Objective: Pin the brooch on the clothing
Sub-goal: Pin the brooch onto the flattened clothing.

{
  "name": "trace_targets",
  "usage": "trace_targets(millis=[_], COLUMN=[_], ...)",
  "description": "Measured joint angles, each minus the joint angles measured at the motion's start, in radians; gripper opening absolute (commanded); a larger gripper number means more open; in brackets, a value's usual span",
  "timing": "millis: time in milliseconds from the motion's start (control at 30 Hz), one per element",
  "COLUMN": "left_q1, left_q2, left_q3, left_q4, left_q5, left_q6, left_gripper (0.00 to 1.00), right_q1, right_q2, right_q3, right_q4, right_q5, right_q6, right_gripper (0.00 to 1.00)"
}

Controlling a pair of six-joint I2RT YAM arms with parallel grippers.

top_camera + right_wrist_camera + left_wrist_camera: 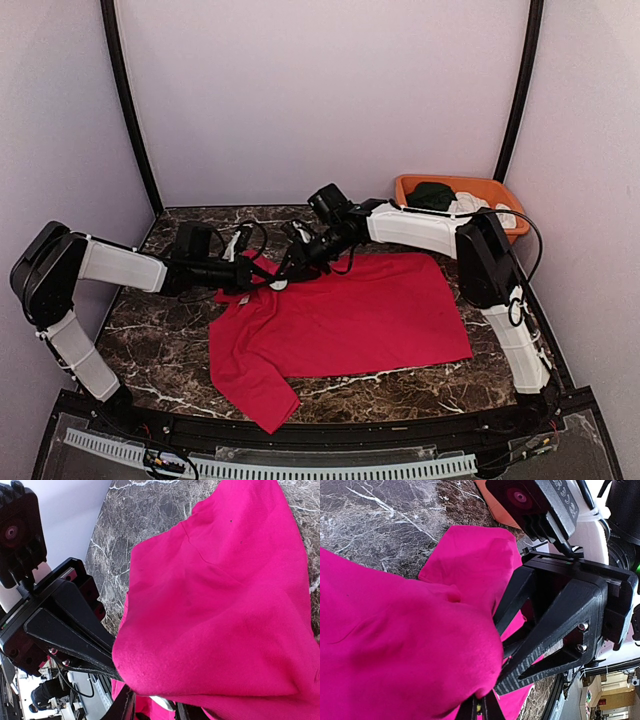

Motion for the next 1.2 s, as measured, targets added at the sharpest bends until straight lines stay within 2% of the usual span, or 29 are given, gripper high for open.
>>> trace_targets(millis=[433,667,900,1200], left_q1=[-0.008,-0.009,-0.009,-0.006], left_q2=[-0.011,-0.012,-0.012,-0.013], left_q3=[0.000,0.000,0.000,-0.009], left_q4=[-0.027,-0.038,-0.042,-0.020], left_q5=[-0.034,-0.043,-0.050,-0.039], left_q6=[0.008,0.008,0.008,-0.008], left_gripper=[0.01,0.01,0.01,0.01], right_q1=[0.020,0.028,0.028,0.024], right_q2=[0.000,0.005,0.006,0.007], right_q3=[0.024,0.036,0.036,0.031], right_q4=[-0.042,-0.058,-0.061,-0.048], right_q5=[0.082,0.095,0.089,0.057], right_q6=[-0.022,-0.034,-0.043,-0.032], right_gripper=[0.26,0.20,0.18,0.26])
